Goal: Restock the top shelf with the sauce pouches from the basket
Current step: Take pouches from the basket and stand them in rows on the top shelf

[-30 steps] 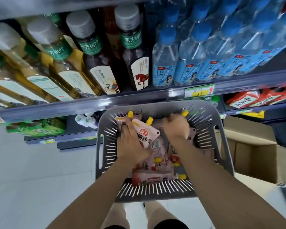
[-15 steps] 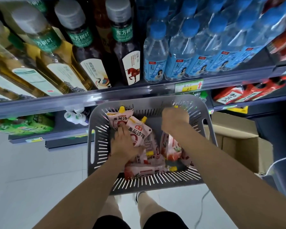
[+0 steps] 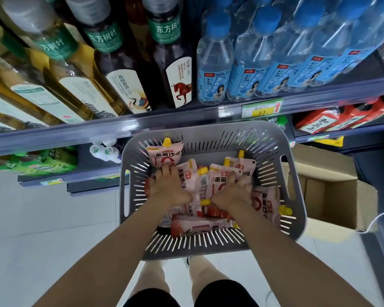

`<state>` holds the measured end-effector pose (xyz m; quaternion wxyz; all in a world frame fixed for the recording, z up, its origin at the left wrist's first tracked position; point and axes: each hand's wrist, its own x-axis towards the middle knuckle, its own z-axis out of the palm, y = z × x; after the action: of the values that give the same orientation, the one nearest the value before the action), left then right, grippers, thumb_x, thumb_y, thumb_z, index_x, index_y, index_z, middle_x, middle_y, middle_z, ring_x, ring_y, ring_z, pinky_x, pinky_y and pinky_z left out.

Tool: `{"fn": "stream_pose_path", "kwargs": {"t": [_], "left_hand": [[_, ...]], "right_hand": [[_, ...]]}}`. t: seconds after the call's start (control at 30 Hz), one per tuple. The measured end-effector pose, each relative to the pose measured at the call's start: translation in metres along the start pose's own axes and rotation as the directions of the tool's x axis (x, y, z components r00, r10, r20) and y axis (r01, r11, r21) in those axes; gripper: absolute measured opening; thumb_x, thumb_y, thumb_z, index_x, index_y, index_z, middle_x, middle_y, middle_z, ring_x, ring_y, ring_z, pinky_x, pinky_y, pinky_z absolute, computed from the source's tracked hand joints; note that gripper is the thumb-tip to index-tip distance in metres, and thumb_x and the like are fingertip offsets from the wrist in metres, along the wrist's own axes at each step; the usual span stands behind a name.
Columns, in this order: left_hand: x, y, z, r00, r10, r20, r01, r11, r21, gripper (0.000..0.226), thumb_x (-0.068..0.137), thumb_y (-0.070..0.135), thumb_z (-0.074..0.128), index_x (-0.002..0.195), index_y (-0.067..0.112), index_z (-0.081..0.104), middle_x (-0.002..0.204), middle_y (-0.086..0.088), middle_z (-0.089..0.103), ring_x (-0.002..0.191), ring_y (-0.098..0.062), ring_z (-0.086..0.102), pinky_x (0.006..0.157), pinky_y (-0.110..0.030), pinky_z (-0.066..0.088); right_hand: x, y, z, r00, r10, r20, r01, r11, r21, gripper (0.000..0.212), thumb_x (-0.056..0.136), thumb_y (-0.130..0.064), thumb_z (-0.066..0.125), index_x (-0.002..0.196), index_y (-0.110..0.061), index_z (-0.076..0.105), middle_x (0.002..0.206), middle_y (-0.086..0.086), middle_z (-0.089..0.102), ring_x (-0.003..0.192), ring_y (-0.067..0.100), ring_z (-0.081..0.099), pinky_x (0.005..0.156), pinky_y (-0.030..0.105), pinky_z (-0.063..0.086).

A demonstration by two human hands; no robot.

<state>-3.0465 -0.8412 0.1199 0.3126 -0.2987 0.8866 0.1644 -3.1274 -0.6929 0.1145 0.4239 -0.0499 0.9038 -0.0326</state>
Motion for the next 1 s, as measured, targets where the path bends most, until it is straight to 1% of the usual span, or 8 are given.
{"fn": "stream_pose_path", "kwargs": {"t": [0.13, 0.27, 0.4, 0.67, 0.73, 0.8, 0.9, 1.0], "left_hand": [[0.011, -0.014, -0.004, 0.992, -0.04, 0.122, 0.054, 0.993, -0.106, 0.122, 0.064, 0.046, 0.076, 0.149, 0.016, -0.005, 0.154, -0.01, 0.007, 0.144, -0.032, 0.006, 0.117, -0.051, 0.01], [0.015, -0.027, -0.006, 0.994, 0.037, 0.1, -0.032, 0.999, -0.043, 0.115, 0.064, 0.034, 0.08, 0.148, 0.014, 0.002, 0.151, -0.012, 0.017, 0.14, -0.031, 0.022, 0.116, -0.047, 0.019], [0.016, -0.027, -0.013, 0.985, 0.06, 0.16, -0.079, 0.99, 0.119, 0.123, 0.064, 0.039, 0.079, 0.151, 0.013, -0.004, 0.154, -0.013, 0.013, 0.143, -0.032, 0.013, 0.117, -0.045, 0.011], [0.009, -0.021, -0.013, 0.985, 0.073, 0.154, -0.116, 0.951, 0.288, 0.129, 0.052, 0.065, 0.078, 0.148, 0.009, 0.012, 0.15, -0.016, 0.026, 0.14, -0.035, 0.018, 0.119, -0.044, 0.011], [0.005, -0.019, -0.014, 0.985, 0.052, 0.163, -0.087, 0.972, 0.22, 0.116, 0.053, 0.063, 0.08, 0.14, 0.011, 0.023, 0.139, -0.012, 0.041, 0.131, -0.032, 0.035, 0.114, -0.044, 0.026], [0.001, -0.023, -0.015, 0.978, 0.006, 0.207, -0.009, 1.0, 0.014, 0.109, 0.051, 0.065, 0.081, 0.133, 0.013, 0.031, 0.121, -0.001, 0.053, 0.112, -0.024, 0.052, 0.097, -0.039, 0.045], [-0.004, -0.023, -0.01, 0.954, -0.053, 0.295, 0.154, 0.931, -0.331, 0.116, 0.047, 0.075, 0.076, 0.135, 0.015, 0.032, 0.116, 0.002, 0.052, 0.105, -0.02, 0.054, 0.092, -0.036, 0.047], [-0.006, -0.011, -0.001, 0.964, -0.081, 0.254, 0.152, 0.95, -0.273, 0.126, 0.048, 0.078, 0.073, 0.144, 0.015, 0.023, 0.136, -0.006, 0.044, 0.123, -0.026, 0.046, 0.101, -0.037, 0.042]], "right_hand": [[0.001, -0.018, 0.003, 0.995, 0.101, -0.026, -0.099, 0.991, 0.089, 0.092, 0.084, -0.049, 0.057, 0.151, -0.014, 0.003, 0.153, 0.014, 0.005, 0.135, 0.036, 0.019, 0.1, 0.055, 0.038], [0.005, -0.029, 0.002, 0.988, 0.15, -0.021, -0.148, 0.986, 0.076, 0.101, 0.084, -0.053, 0.057, 0.151, -0.008, -0.002, 0.157, 0.013, -0.002, 0.138, 0.04, 0.017, 0.099, 0.06, 0.038], [0.007, -0.033, -0.001, 0.983, 0.182, 0.029, -0.183, 0.981, 0.056, 0.112, 0.079, -0.05, 0.063, 0.15, -0.006, -0.01, 0.155, 0.014, -0.004, 0.136, 0.042, 0.016, 0.098, 0.062, 0.037], [0.008, -0.027, 0.004, 0.987, 0.158, 0.028, -0.16, 0.986, 0.052, 0.123, 0.074, -0.061, 0.065, 0.15, -0.012, -0.017, 0.156, 0.011, -0.008, 0.139, 0.04, 0.01, 0.1, 0.063, 0.034], [0.009, -0.024, 0.004, 0.987, 0.159, 0.029, -0.16, 0.986, 0.054, 0.124, 0.071, -0.064, 0.065, 0.15, -0.016, -0.018, 0.156, 0.012, -0.007, 0.138, 0.04, 0.011, 0.101, 0.063, 0.033], [0.009, -0.018, 0.002, 0.986, 0.162, 0.032, -0.165, 0.983, 0.084, 0.122, 0.071, -0.063, 0.066, 0.15, -0.019, -0.016, 0.155, 0.013, -0.004, 0.139, 0.039, 0.01, 0.103, 0.062, 0.033], [0.011, -0.011, -0.004, 0.985, 0.17, -0.003, -0.169, 0.983, 0.078, 0.115, 0.074, -0.059, 0.065, 0.151, -0.019, -0.011, 0.155, 0.014, -0.002, 0.14, 0.04, 0.009, 0.104, 0.061, 0.032], [0.012, -0.015, -0.001, 0.983, 0.176, -0.055, -0.173, 0.984, 0.045, 0.114, 0.075, -0.059, 0.065, 0.151, -0.017, -0.008, 0.155, 0.014, 0.0, 0.139, 0.04, 0.013, 0.1, 0.062, 0.035]]}}
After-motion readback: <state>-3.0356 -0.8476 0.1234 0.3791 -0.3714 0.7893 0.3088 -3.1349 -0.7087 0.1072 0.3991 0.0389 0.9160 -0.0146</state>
